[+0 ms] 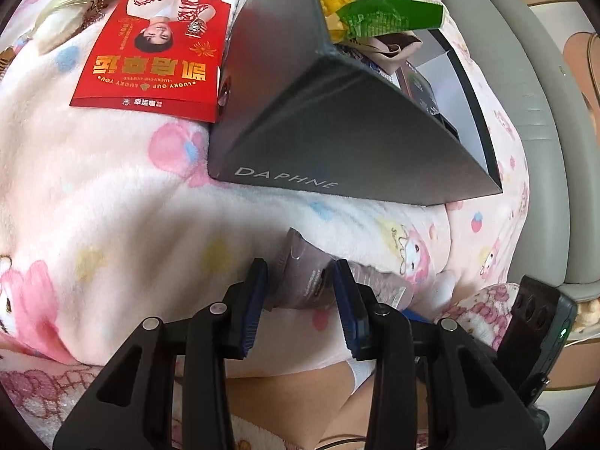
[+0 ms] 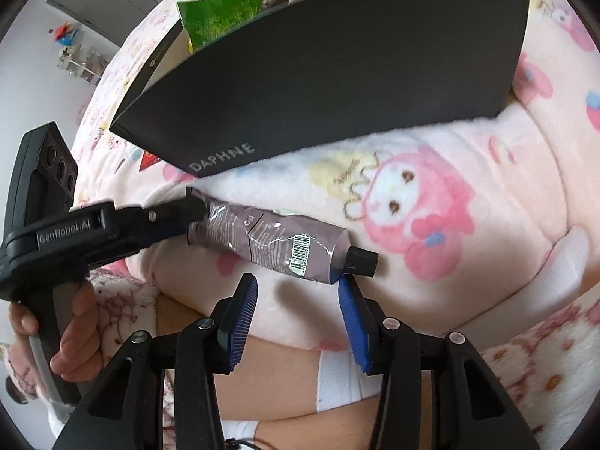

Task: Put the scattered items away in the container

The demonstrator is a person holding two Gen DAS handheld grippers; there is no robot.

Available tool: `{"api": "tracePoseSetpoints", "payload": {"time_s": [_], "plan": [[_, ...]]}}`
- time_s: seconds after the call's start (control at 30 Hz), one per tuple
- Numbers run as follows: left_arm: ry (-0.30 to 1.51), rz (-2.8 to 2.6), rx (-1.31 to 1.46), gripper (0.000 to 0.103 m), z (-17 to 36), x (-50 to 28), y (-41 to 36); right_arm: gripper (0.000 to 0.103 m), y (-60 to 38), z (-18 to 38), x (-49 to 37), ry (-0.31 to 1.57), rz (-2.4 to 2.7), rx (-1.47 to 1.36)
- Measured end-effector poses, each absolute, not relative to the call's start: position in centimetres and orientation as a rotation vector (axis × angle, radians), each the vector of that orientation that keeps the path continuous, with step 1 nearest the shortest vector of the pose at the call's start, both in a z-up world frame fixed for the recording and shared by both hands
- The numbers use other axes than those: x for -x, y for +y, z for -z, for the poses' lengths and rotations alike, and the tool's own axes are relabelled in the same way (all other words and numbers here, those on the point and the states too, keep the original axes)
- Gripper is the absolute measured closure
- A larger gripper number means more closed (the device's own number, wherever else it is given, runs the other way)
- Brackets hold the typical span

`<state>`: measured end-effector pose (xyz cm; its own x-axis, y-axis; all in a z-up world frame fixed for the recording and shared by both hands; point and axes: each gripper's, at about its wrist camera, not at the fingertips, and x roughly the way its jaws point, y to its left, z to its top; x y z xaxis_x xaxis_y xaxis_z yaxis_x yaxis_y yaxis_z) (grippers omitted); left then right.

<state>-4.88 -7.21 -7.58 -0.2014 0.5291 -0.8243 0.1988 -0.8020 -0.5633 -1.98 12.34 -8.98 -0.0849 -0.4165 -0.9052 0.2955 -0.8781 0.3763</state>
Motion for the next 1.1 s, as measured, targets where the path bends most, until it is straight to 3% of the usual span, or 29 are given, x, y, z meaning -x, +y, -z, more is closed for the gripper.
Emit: {"api": "tracePoseSetpoints", "payload": {"time_s": [0.43,0.97,1.1], "plan": [[-0.842,-2.082,1.791,0.06,8.1,4.5,-4.7,0.062,12.9,8.4,3.4,-0.195,2.099,-1.699],[-0.887,-2.096,1.782,0.06,8.0,4.3,-5.1,0.062,15.2,6.4,2.4,-0.386,2.198,-1.599],[-0.877,-2.097,1.782,0.06,8.1,4.4,-4.9,0.061,14.5,6.7,2.8,-0.352,2.177,-1.632]]}}
